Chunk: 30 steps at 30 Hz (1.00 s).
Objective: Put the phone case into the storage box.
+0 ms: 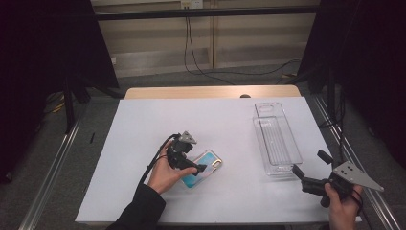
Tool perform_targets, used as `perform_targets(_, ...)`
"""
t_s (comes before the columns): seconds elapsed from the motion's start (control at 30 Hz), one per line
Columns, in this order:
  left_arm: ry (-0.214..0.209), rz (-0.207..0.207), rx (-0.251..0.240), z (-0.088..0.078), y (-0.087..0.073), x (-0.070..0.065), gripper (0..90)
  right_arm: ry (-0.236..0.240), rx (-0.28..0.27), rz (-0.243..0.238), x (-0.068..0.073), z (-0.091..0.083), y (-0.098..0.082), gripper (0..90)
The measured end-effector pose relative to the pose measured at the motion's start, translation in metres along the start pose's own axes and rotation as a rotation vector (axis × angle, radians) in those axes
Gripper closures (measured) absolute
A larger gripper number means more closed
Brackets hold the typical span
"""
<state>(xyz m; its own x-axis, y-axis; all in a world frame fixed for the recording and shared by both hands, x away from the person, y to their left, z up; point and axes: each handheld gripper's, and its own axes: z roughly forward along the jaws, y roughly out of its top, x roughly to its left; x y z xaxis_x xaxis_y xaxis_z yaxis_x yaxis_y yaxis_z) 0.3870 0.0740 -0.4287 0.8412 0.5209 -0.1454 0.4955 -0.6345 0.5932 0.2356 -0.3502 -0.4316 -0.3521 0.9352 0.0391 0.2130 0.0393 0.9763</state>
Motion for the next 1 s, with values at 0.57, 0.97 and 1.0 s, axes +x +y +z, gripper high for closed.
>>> perform_targets(0.57,-0.026,0.035,0.117,0.011,-0.003,-0.009,6.9,0.006,0.003,-0.008,0.001,0.0,0.0,0.0)
perform_targets(0.97,-0.007,0.055,0.154,0.02,-0.006,-0.012,7.0,0.015,0.008,-0.006,0.001,0.001,0.0,0.0)
perform_targets(1.0,0.011,0.051,0.143,0.021,-0.007,-0.015,7.3,0.016,0.009,-0.007,0.001,0.001,0.0,0.0)
